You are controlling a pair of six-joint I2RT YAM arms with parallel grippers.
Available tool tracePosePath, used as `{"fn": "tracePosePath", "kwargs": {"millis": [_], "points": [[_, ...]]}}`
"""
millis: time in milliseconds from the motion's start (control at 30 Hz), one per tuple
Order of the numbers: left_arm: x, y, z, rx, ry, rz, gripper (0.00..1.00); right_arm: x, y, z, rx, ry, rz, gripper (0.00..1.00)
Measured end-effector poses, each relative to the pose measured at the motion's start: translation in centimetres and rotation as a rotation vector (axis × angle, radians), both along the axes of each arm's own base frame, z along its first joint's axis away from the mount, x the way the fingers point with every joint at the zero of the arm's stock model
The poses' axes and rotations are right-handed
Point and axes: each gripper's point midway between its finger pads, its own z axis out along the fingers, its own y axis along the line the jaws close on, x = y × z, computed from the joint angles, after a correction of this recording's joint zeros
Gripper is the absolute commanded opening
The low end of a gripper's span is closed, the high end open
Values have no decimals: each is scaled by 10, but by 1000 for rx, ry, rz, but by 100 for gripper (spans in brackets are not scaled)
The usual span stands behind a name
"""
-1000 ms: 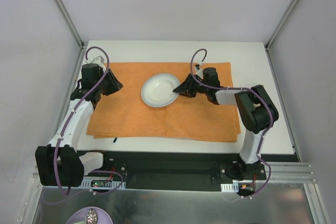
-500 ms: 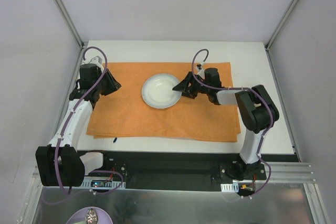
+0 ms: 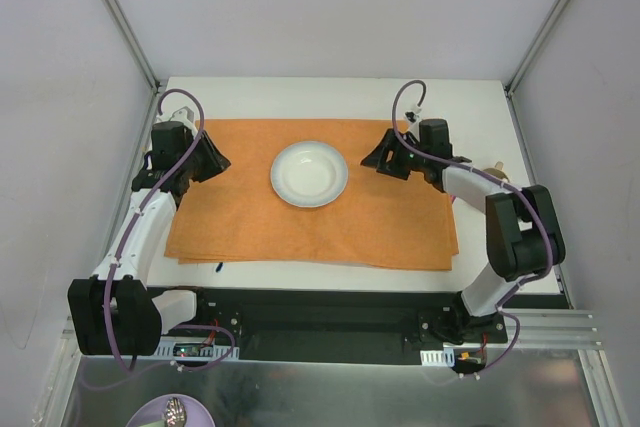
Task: Set the dinner table for one person
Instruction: Place the plate on the napkin.
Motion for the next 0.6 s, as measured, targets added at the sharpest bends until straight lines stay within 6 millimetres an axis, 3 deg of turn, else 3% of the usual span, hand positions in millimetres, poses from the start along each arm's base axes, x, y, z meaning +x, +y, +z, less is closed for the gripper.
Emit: {"fn": "tracePosePath", "kwargs": {"millis": [67, 100, 200, 367, 600], "points": [[0, 0, 0, -1, 0, -1, 28, 0, -10, 0, -70, -5, -6, 56], [0, 0, 0, -1, 1, -2, 28, 0, -14, -1, -104, -5, -4, 35], [1, 0, -3, -2, 9, -1, 23, -2, -24, -5, -189, 1, 4, 1], [4, -1, -19, -16, 63, 11, 1, -10, -32, -19, -254, 57, 10, 1], [14, -1, -47, -29, 136, 27, 0, -7, -23, -60, -335, 149, 30, 1]]}}
